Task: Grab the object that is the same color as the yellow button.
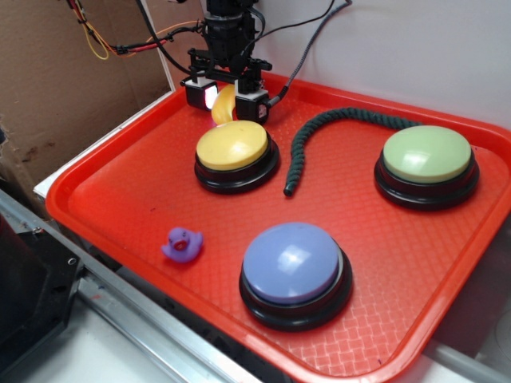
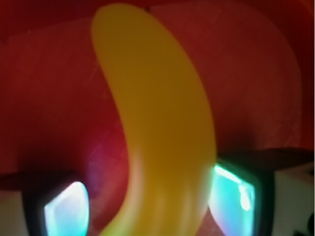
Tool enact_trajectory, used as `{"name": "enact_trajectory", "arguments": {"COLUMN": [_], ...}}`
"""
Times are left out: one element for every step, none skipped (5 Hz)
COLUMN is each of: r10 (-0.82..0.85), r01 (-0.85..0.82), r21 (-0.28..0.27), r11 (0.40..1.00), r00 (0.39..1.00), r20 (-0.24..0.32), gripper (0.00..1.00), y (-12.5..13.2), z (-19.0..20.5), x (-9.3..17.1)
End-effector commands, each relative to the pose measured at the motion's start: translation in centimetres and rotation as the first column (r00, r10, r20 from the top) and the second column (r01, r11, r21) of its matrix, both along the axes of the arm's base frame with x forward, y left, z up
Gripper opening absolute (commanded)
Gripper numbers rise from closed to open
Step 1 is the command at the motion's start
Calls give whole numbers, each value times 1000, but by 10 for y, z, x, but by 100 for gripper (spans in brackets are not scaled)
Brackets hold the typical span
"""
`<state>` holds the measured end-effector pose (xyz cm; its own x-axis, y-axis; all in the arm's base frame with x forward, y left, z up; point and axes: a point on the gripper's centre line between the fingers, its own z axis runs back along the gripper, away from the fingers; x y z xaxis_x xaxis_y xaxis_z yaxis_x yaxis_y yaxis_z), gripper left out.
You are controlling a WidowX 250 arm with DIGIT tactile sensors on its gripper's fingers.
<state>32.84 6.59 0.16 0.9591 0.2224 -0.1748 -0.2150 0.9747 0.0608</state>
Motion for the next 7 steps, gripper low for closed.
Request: {"name": "enact_trajectory", "arguments": {"r10": [58, 37, 33, 32, 110, 95, 1], "r01": [-58, -37, -33, -33, -115, -107, -5], "r21": [14, 29, 39, 44, 34, 69, 18], "r11": [998, 999, 999, 998, 993, 992, 1000], "r00": [998, 999, 999, 999, 985, 983, 974], "r20": [2, 2, 9, 27, 136, 159, 228], "gripper": [0, 0, 0, 0, 0, 0, 0], "y": [22, 22, 22, 24, 36, 29, 11], "z": [-20, -19, -14, -2, 46, 97, 144], "x": [-18, -18, -18, -19, -41, -71, -96]}}
